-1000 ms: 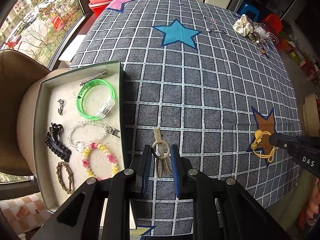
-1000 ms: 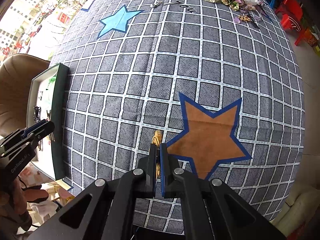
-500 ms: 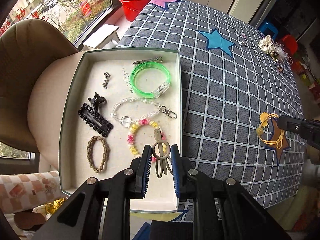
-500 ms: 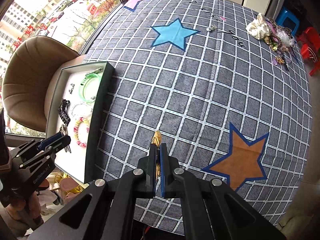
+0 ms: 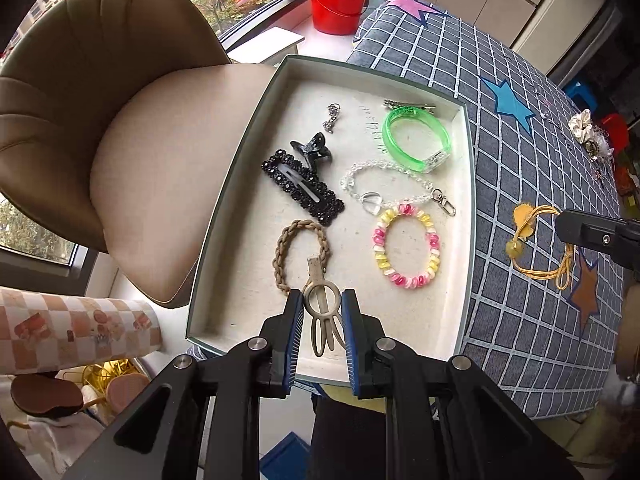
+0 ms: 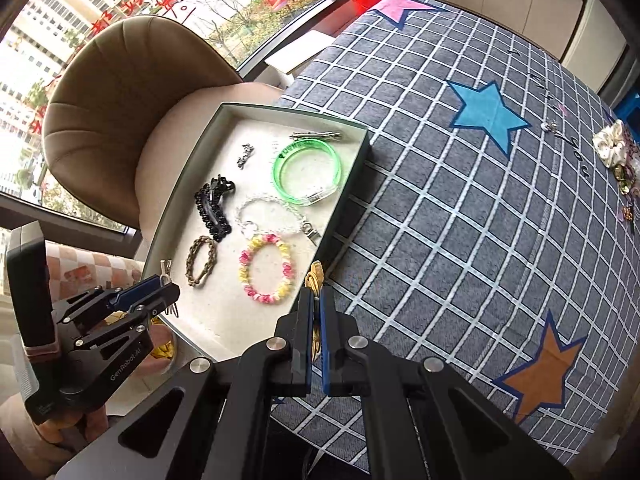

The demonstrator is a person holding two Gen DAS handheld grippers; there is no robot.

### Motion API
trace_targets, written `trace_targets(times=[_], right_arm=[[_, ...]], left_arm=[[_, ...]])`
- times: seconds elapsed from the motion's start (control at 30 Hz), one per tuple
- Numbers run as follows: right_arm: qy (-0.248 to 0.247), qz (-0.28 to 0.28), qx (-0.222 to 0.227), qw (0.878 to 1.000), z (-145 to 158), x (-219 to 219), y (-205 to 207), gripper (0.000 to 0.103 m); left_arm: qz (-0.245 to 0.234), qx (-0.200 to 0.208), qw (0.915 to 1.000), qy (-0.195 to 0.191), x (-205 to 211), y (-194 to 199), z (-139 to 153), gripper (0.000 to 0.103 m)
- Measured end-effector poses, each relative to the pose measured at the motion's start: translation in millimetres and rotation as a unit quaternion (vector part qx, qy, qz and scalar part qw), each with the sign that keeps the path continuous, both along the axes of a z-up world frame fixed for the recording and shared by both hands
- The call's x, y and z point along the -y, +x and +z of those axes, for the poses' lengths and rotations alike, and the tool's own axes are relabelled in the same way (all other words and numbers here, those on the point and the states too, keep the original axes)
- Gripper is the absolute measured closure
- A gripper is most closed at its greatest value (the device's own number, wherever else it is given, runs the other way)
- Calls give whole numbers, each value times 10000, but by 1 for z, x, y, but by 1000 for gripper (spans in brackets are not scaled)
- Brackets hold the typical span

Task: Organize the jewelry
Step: 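Carry the claw clip and yellow hair tie into the white box and open both tools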

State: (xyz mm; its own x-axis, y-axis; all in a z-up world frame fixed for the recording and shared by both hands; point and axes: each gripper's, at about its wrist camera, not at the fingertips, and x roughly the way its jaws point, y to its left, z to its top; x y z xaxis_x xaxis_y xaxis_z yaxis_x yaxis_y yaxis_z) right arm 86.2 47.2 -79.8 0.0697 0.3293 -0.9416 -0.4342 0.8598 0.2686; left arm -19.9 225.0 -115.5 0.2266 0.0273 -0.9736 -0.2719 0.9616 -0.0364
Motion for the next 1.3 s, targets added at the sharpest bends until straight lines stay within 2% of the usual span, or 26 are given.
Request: trace_targets(times=[0.17, 0.4, 0.63, 0.87, 1.07, 1.3], right_arm=[[68, 346, -101, 9993, -6, -35, -10, 100], [192, 577, -489, 9969, -29, -66, -24, 100], [160, 657, -939, 9933, -65, -82, -34, 100], [-84, 544, -1246, 9907, -102, -79, -37, 100], [-304, 505, -1247, 9904, -119, -73, -31, 100], [-462, 473, -1052, 9922, -120, -66, -16, 100]], left_arm=[[124, -74, 9999, -7, -13, -14, -11, 76], [79, -171, 9998, 17, -21, -15, -27, 76], [34, -325, 9995, 6, -23, -8, -45, 76], [63, -442, 9990, -2, -22, 0, -61, 76], [69, -433, 9990, -11, -21, 6, -67, 76], [41, -378, 9993, 2, -21, 8, -71, 76]])
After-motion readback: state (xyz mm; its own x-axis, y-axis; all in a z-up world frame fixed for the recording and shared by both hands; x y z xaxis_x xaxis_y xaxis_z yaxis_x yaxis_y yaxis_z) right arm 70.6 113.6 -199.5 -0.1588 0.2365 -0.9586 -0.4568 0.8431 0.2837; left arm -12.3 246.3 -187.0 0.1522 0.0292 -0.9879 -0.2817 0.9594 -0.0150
